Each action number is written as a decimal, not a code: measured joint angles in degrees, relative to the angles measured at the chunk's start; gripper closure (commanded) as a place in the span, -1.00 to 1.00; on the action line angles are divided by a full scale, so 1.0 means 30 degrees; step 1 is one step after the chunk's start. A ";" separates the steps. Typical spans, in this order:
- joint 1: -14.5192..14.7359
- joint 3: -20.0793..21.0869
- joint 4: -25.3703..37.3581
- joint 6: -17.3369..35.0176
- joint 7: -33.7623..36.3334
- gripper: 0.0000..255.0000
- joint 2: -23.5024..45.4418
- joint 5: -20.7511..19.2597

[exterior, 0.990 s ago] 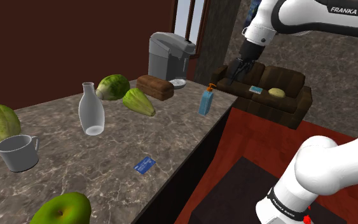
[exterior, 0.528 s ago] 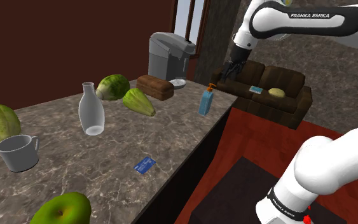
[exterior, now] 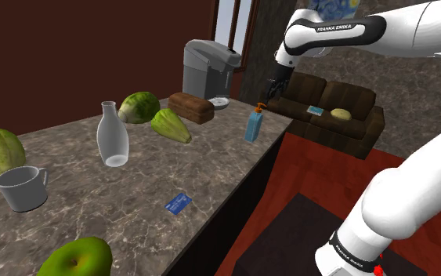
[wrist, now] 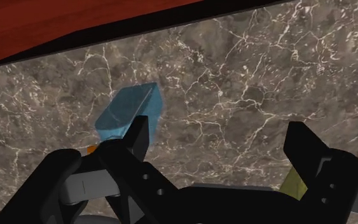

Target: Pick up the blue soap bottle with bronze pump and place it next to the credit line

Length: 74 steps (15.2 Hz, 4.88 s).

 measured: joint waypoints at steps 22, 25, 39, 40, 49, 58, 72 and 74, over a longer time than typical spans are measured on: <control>-0.1914 -0.1858 0.8013 0.1331 -0.4701 -1.00 1.0689 0.2990; -0.1918 -0.1858 0.7925 0.1438 -0.4714 -1.00 1.0705 0.3000; -0.1934 -0.1862 0.8070 0.1300 -0.4728 1.00 1.0707 0.3004; -0.1935 -0.1872 0.8156 0.1169 -0.4720 1.00 1.0664 0.2985; -0.2005 -0.1932 1.0216 -0.1013 -0.4629 1.00 1.0527 0.2892; -0.0398 -0.1328 0.8637 -0.1164 -0.2402 1.00 0.8683 0.1991; 0.3313 0.1255 0.5838 -0.0637 0.4088 1.00 0.6412 0.0604; 0.3770 0.1639 0.5780 -0.0763 0.4956 1.00 0.6263 0.0492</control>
